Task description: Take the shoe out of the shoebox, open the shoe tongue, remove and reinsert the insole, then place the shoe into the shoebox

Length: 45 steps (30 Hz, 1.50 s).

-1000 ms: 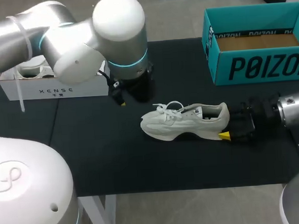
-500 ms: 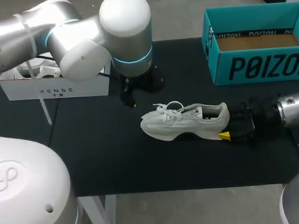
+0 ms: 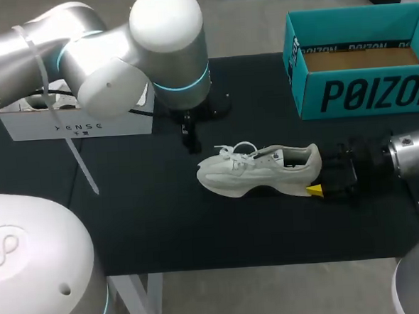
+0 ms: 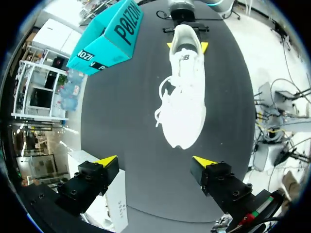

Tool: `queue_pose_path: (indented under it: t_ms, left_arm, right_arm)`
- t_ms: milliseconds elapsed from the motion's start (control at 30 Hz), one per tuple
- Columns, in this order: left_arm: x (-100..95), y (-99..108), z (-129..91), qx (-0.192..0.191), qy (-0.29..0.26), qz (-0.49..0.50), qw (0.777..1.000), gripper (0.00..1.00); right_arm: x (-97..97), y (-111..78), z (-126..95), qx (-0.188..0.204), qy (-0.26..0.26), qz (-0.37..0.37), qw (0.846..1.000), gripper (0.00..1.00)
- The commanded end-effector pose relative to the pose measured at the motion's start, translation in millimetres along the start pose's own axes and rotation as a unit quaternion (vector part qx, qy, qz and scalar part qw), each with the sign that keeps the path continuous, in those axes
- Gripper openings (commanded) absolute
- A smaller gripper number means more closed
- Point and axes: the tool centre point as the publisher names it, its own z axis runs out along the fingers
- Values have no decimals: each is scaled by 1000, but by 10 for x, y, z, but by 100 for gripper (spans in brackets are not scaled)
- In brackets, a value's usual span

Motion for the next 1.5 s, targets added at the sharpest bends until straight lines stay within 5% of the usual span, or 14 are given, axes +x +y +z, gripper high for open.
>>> queue_pose_path:
  t_ms: [33,267,467,633,1233,1367,1500]
  left_arm:
    - [283,-108,18,86,-9,-425,901,100]
    - [458,-399,-40,132,24,-523,842,100]
    - [397,-512,52,165,75,-584,791,100]
    - [320,-709,165,155,123,-610,767,100]
    - [320,-709,165,155,123,-610,767,100]
    - [231,-807,180,109,144,-641,746,100]
    - [205,-909,190,27,162,-633,757,100]
  right_arm:
    - [1,-35,37,1,-1,0,1000,0]
    - [1,-35,37,1,-1,0,1000,0]
    - [1,-35,37,1,-1,0,1000,0]
    - [1,-35,37,1,-1,0,1000,0]
    - [1,-35,37,1,-1,0,1000,0]
    - [1,-35,37,1,-1,0,1000,0]
    - [1,-35,37,1,-1,0,1000,0]
